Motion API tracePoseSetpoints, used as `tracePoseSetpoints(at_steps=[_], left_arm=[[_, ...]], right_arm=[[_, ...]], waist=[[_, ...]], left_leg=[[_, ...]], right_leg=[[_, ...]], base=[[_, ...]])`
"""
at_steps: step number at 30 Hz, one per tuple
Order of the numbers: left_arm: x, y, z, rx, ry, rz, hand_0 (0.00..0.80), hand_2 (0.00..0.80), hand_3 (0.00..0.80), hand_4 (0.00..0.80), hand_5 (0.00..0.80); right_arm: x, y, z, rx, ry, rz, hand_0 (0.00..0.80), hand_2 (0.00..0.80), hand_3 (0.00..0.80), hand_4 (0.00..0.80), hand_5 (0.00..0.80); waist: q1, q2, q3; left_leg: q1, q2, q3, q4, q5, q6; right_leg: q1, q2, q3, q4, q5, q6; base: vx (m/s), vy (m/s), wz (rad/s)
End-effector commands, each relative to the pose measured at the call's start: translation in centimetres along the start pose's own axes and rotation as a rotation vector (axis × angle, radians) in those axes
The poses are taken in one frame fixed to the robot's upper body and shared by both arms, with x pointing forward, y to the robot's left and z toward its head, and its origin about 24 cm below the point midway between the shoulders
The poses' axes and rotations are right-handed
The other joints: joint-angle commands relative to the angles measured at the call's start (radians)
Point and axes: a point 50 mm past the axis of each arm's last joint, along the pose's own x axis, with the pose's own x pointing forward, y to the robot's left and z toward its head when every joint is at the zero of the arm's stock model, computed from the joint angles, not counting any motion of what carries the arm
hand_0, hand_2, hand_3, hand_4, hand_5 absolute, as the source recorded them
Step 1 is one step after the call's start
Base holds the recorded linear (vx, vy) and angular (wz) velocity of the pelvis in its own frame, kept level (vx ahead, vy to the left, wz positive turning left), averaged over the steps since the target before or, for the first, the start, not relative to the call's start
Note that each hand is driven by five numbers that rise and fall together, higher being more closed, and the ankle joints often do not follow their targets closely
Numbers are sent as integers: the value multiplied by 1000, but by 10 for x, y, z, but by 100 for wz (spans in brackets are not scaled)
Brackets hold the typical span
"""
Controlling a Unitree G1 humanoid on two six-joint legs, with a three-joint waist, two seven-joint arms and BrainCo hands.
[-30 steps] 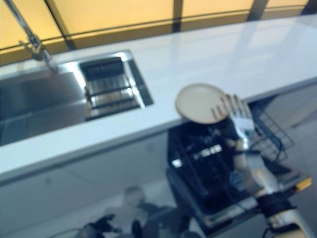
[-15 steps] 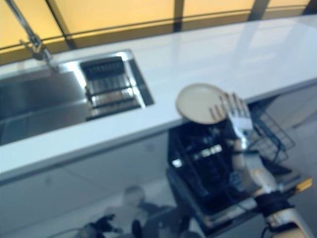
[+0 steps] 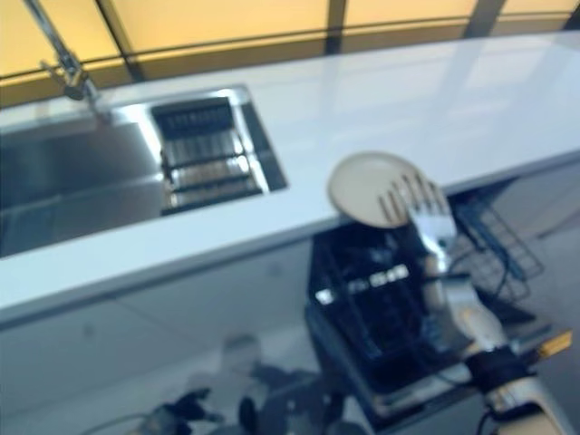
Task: Take plates into dishwasher
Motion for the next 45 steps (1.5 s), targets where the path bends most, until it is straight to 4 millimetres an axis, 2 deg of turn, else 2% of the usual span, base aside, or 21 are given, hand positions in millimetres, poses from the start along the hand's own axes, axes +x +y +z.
tracePoseSetpoints(at_steps=[1, 45], left_arm=[[3, 11, 14, 91, -27, 5, 0, 0, 0, 0, 0], [4, 13, 20, 98, -30, 8, 0, 0, 0, 0, 0]], right_arm=[[29, -21, 9, -40, -83, -92, 0, 0, 0, 0, 0], [36, -15, 20, -46, -139, -1, 0, 0, 0, 0, 0]], waist=[[37, -16, -2], [45, -25, 10]], left_leg=[[-9, -59, 36, -2, -64, 76], [-16, -52, 29, -2, -58, 72]], right_leg=[[-8, 18, 35, 111, -94, 52], [-8, 18, 33, 112, -95, 51]], base=[[0, 0, 0], [0, 0, 0]])
